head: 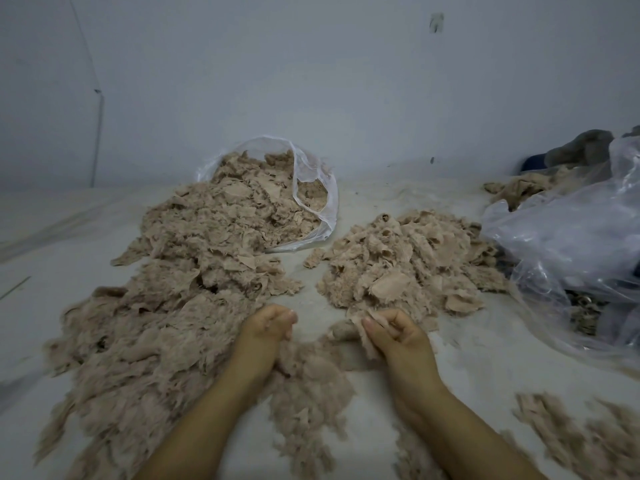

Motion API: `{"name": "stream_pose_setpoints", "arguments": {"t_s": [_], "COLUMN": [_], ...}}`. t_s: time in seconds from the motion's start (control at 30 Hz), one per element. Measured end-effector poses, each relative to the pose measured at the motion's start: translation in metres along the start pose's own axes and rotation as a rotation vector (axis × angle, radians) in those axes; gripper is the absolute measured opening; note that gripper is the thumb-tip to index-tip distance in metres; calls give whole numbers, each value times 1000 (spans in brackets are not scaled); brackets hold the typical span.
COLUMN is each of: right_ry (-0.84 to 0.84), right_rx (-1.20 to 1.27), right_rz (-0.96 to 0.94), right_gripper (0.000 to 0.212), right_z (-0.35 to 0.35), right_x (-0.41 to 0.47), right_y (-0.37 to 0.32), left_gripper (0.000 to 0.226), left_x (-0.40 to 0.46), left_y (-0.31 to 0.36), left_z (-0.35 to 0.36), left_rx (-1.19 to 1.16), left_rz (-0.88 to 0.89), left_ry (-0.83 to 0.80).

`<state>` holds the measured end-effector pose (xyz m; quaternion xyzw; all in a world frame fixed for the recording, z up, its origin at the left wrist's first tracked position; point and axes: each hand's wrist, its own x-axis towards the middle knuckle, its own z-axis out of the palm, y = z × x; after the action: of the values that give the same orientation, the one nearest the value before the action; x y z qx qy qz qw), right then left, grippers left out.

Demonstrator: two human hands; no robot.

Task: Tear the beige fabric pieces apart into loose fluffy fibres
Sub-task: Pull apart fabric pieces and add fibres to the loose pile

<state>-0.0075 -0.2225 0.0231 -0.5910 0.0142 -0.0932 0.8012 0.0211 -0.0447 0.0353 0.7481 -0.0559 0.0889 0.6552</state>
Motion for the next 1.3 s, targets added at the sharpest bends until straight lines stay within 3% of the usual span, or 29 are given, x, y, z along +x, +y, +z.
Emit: {"name": "stream_pose_setpoints", "arguments": {"t_s": [0.1,0.17,0.23,0.3,0.43,0.57,0.67,0.7,0.77,0.8,0.9,1.0,1.07,1.1,1.17,1.3], "right_ry": [-48,-53,-43,-46,-24,20,11,18,38,36,7,-121,-223,-258,-281,-256], "right_rx": [92,88,72,25,32,0,77,205,457,461,54,-514,-927,-1016,-997,-567], "right_rz": [52,61,56,39,82,145,133,134,122,116,106,30,-103,-157,-206,-52], "right_gripper": [17,23,24,21,2,20,13,6,20,27,32,25,28,34,39,4], "right_z": [6,11,11,8,4,-3,-2,-2,-3,-3,0,3,4,6,8,3], "right_x": [-2,-3,-4,-3,-2,3,5,7,11,12,5,-4,-6,-7,-8,-7], "right_y": [1,3,4,4,-2,1,0,-3,-6,-6,1,5,6,7,10,6], "left_gripper": [22,28,29,17,24,23,6,13,31,30,12,25,27,27,28,29], "left_x": [-11,-17,-17,-15,-6,0,-3,-3,-2,-1,0,4,4,3,2,-2], "left_y": [6,5,-1,-4,-6,-9,-10,-12,-18,-19,-21,-23,-20,-18,-15,-10], "left_z": [5,16,24,21,12,5,7,7,6,5,3,2,3,3,3,4], "left_rx": [-140,-106,-23,-4,-84,-94,270,483,799,862,799,642,464,376,273,198], "left_rz": [-23,-13,28,17,-41,-77,47,100,152,157,208,192,113,76,40,60], "left_ry": [-292,-441,-442,-420,-210,-188,-198,-214,-295,-324,-322,-235,-229,-232,-228,-280]}}
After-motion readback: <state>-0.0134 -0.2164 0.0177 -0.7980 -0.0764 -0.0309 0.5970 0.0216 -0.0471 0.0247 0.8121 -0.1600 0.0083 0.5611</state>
